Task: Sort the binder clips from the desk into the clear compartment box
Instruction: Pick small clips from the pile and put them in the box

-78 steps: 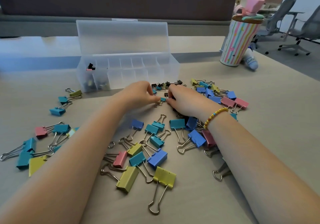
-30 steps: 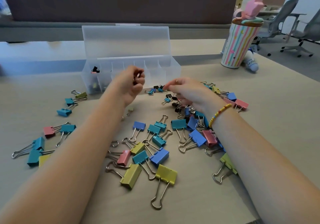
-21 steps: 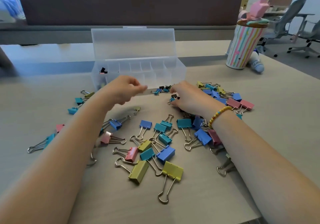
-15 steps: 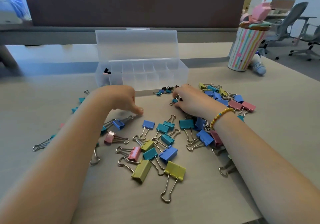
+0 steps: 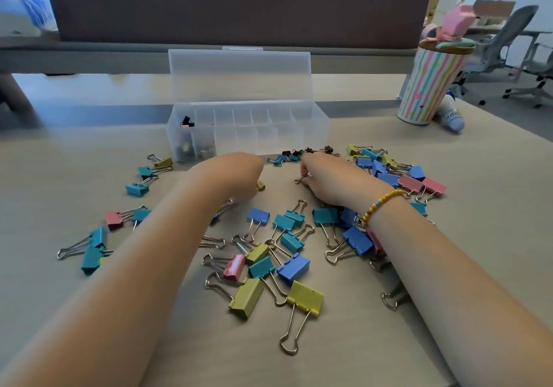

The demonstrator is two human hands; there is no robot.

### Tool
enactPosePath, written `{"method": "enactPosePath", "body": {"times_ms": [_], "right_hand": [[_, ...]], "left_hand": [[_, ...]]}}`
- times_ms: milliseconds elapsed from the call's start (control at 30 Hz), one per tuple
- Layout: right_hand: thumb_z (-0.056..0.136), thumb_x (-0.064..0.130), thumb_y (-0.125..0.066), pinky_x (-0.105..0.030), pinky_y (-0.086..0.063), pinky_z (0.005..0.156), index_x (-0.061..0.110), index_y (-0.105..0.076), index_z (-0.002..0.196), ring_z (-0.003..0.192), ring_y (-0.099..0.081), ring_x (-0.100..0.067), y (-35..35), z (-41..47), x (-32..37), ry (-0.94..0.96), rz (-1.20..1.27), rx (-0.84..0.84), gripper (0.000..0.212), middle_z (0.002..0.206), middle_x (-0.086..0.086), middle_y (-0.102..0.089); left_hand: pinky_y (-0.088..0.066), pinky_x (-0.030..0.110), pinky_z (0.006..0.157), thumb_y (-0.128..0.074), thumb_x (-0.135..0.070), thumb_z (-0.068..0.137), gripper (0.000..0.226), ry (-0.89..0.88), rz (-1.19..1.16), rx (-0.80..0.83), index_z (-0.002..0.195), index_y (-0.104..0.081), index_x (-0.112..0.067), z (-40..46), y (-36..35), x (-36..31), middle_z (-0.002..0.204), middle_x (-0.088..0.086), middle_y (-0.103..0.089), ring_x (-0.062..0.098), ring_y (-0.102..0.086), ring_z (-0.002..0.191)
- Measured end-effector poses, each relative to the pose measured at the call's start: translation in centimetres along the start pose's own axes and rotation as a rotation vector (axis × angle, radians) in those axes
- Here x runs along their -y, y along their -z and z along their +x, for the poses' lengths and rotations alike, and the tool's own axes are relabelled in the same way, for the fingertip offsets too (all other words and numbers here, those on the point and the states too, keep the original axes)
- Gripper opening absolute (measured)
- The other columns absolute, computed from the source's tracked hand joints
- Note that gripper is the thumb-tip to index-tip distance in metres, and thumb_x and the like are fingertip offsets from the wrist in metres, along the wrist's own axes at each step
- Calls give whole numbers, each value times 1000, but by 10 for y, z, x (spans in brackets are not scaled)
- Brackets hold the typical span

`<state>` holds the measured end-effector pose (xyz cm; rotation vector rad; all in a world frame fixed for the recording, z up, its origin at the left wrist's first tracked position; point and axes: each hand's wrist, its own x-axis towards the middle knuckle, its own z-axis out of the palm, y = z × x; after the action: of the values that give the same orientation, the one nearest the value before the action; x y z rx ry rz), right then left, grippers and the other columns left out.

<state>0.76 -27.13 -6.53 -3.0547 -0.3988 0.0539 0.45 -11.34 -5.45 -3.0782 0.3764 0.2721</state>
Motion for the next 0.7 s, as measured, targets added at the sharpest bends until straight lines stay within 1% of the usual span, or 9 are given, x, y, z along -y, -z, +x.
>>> {"method": "enactPosePath", "body": {"times_ms": [67,200,367,400,467,500,567,633,700], "right_hand": [[97,21,-43,-28,-41,72,9,-46,120,86,-48,-18,-1,0,1,-11,-7,9,26,106,-7,-54],[97,22,-41,-31,-41,68,7,-46,121,82,-48,-19,-4,3,2,-53,-74,1,29,93,-5,-49],[97,20,-38,-29,-37,59,8,-45,113,70,-48,-18,-1,3,3,-61,13,-45,21,72,1,-43],[97,20,-37,-28,-34,55,9,-44,107,65,-45,-16,1,3,2,-54,125,-67,16,71,1,-43],[96,20,-35,-28,-30,51,11,-42,94,59,-38,-14,6,3,0,-76,462,-109,12,69,-1,-42],[96,19,-33,-28,-28,49,12,-41,85,57,-35,-14,9,4,-1,-120,722,-109,15,66,-1,-39],[93,16,-31,-21,-23,38,16,-33,72,48,-28,-12,16,9,-4,-245,1436,-12,22,59,1,-32],[91,15,-31,-15,-17,30,17,-30,68,40,-25,-8,21,14,-8,-317,1937,74,24,53,3,-30],[92,16,-31,-14,-16,29,16,-31,66,38,-25,-7,23,20,-11,-331,2075,76,26,52,2,-31]], "left_hand": [[-28,22,51,-49,-16,90,25,2,-13,9,68,-37,-12,0,-3,-3,64,0,-35,12,-34,58],[-27,21,48,-50,-21,90,32,0,-81,-11,63,-35,-14,4,-7,-5,63,0,-36,11,-34,55],[-29,22,52,-45,-19,94,14,-40,-369,-87,83,-44,-10,9,-4,-13,67,1,-39,11,-33,57],[-30,22,51,-43,-19,95,13,-26,-557,-84,87,-45,-9,11,-3,-14,67,2,-40,12,-34,55],[-26,18,43,-36,-16,97,14,32,-1120,-25,86,-43,-10,14,0,-15,66,1,-40,10,-32,49],[-21,16,37,-34,-14,96,16,54,-1418,1,81,-40,-12,16,1,-15,64,0,-38,7,-29,43],[-15,12,29,-32,-12,93,21,75,-1918,-38,73,-34,-14,21,-1,-14,61,-1,-36,3,-26,34],[-16,12,28,-32,-10,91,21,119,-2192,-151,70,-33,-14,25,-3,-14,61,0,-36,4,-27,35],[-17,13,30,-31,-9,87,20,168,-2289,-235,69,-35,-12,28,-4,-14,62,2,-38,6,-28,38]]}}
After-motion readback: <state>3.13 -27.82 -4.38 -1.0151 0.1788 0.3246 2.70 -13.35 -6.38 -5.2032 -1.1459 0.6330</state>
